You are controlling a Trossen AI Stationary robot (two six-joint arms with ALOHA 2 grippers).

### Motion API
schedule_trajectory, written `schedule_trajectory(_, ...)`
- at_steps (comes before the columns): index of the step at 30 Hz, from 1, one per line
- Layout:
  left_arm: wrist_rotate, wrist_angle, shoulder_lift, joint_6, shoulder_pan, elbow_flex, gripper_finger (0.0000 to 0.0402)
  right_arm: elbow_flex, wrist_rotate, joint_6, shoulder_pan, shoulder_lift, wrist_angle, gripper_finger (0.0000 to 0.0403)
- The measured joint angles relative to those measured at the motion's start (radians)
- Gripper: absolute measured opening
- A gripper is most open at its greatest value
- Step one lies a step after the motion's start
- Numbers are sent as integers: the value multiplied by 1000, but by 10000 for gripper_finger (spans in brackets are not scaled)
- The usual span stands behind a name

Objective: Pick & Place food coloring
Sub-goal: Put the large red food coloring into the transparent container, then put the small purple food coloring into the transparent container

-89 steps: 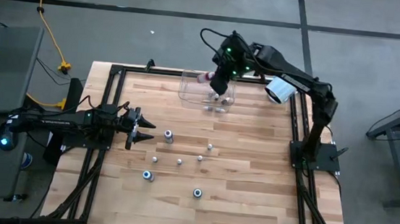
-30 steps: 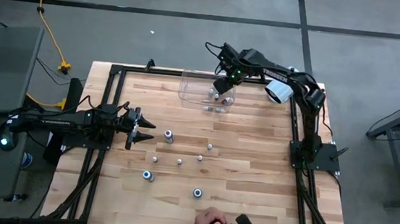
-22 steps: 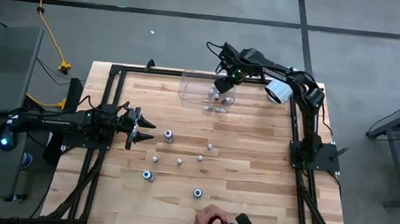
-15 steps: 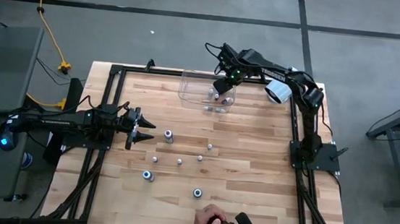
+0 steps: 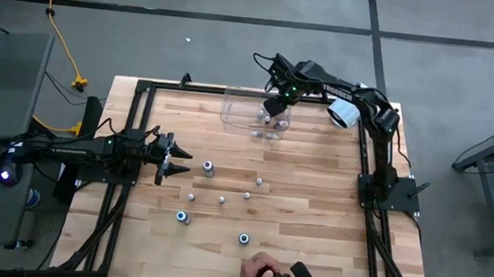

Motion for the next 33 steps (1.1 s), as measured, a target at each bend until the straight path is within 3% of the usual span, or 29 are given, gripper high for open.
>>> schedule_trajectory(18, 0, 0, 0, 0, 0, 0, 234, 1, 56, -1, 0, -2, 8, 190)
schedule_trajectory(33, 0, 0, 0, 0, 0, 0, 234, 110, 34, -23, 2, -4, -26, 195)
